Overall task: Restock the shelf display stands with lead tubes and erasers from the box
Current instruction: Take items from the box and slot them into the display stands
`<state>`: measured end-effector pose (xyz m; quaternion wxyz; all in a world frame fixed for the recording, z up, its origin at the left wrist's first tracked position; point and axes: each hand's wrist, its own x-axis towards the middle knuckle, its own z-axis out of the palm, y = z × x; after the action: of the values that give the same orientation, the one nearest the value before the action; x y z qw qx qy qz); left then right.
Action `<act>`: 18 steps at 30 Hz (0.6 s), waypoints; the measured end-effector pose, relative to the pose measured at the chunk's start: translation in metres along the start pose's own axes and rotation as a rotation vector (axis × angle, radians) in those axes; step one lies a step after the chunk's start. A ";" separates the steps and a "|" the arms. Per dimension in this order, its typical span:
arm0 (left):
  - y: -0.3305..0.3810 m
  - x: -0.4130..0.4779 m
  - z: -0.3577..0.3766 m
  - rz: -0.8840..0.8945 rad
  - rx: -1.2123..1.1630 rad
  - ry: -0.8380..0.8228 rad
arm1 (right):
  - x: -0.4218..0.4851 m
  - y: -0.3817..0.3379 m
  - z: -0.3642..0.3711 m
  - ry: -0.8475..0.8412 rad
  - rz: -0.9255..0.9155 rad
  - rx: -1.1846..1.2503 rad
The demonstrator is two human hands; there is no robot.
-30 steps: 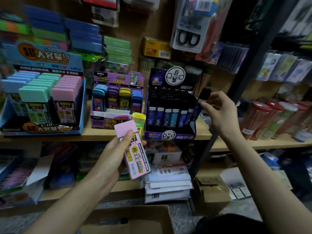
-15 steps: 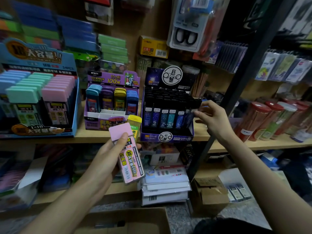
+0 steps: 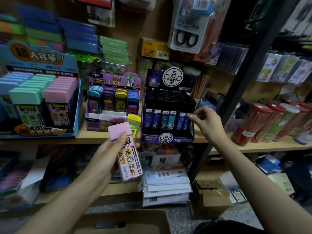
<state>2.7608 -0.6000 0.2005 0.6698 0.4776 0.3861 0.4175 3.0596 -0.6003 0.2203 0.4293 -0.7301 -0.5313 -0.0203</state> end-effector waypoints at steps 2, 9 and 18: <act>0.003 -0.002 -0.003 0.019 -0.001 0.007 | -0.010 -0.013 -0.003 0.154 -0.019 -0.076; 0.011 -0.012 -0.018 0.039 0.007 0.019 | -0.073 -0.124 0.035 -0.449 0.002 0.435; 0.023 -0.033 -0.059 0.077 0.078 0.030 | -0.104 -0.190 0.077 -0.621 0.236 0.916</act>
<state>2.6903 -0.6073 0.2119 0.6282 0.5115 0.3936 0.4345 2.8313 -0.6166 0.2365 0.5250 -0.4955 -0.5020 0.4762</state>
